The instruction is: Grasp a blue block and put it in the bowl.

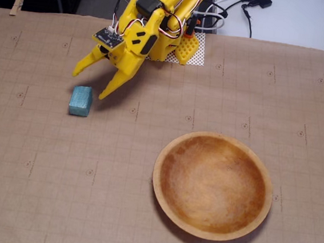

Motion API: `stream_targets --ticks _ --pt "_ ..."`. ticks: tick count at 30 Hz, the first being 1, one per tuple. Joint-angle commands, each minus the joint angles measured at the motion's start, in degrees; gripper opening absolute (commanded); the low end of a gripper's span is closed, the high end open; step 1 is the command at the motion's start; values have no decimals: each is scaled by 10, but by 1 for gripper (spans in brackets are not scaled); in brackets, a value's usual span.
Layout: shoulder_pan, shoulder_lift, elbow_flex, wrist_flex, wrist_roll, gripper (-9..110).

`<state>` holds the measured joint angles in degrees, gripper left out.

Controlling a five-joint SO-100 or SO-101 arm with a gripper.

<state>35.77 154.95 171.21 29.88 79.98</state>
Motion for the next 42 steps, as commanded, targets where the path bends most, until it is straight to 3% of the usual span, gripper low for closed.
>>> stream_targets --ticks 1,16,22,42 --pt "-2 11 -6 -10 -2 30" --pt "-6 4 -6 -4 -4 33" --pt "-6 -83 -29 -25 -7 41" --pt "-30 -350 -157 -131 -2 41"
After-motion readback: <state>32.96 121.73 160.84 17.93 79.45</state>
